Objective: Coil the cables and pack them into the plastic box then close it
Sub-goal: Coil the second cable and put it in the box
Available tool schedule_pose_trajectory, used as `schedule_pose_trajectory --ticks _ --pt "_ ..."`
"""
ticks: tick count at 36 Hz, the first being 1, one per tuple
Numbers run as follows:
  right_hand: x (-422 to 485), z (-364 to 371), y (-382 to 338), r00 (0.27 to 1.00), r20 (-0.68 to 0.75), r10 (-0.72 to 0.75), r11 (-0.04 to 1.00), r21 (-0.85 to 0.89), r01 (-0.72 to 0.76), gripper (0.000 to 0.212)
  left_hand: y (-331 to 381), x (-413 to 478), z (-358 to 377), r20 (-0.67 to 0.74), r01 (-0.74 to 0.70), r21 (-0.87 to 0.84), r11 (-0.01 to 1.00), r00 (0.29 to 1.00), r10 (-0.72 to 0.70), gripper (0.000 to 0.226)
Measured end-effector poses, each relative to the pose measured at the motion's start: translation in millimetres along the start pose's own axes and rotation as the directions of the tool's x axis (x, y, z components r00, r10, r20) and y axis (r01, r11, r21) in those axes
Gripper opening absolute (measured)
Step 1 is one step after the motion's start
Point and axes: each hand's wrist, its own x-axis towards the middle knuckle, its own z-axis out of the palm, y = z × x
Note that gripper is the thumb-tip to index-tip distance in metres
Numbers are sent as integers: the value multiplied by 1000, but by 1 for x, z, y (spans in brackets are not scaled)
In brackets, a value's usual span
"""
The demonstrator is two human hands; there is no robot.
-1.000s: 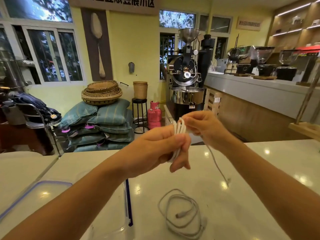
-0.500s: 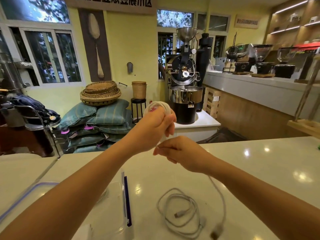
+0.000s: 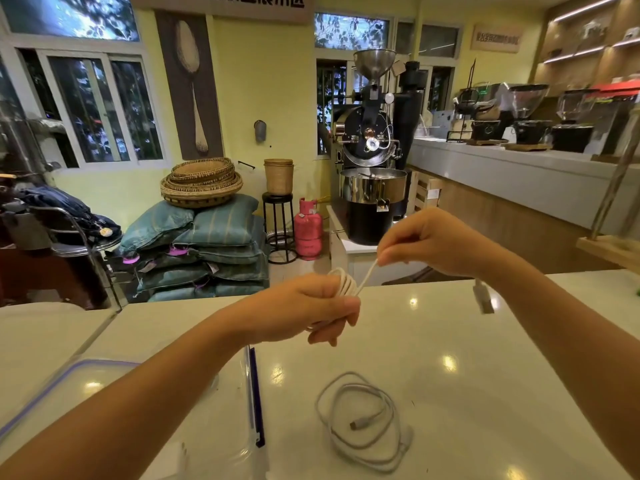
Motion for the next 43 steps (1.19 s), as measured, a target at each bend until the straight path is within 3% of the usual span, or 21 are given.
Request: schedule_pose_trajectory --ticks 3,6,9,15,17,20,24,27,31,38,43 --pt "3 1 8 996 -89 -10 993 117 21 28 1 -2 -1 134 -26 -266 964 989 64 21" --pt "6 9 18 979 -193 65 940 340 4 26 3 -1 -3 180 -99 -453 886 963 200 15" --pt "12 30 29 955 -196 221 805 589 -65 21 8 5 -4 166 -168 -553 816 937 306 15" --pt "19 86 26 945 -134 298 790 591 -165 46 17 20 -6 -27 -265 -588 764 951 309 18" --pt "22 100 20 945 -122 302 821 537 -193 42 16 25 -10 -160 -276 -582 765 961 226 24" --pt "23 112 9 973 -40 229 913 354 -201 19 9 33 -17 -327 -273 -471 839 937 121 21" --pt "20 108 -2 985 1 174 973 155 -172 28 -3 38 -23 -455 -125 -67 990 887 81 38" --pt "19 98 -12 988 68 141 989 42 -144 29 -8 39 -23 -491 -47 143 989 864 112 38" --pt "16 84 -16 990 97 100 983 -163 -83 29 -17 40 -25 -514 66 270 961 854 86 29" --pt "10 61 -20 1000 7 -20 939 -344 21 20 -24 33 -22 -410 112 241 964 912 -3 33" --pt "6 46 -25 997 42 -67 927 -368 78 21 -17 23 -23 -197 57 -62 996 978 -68 29"
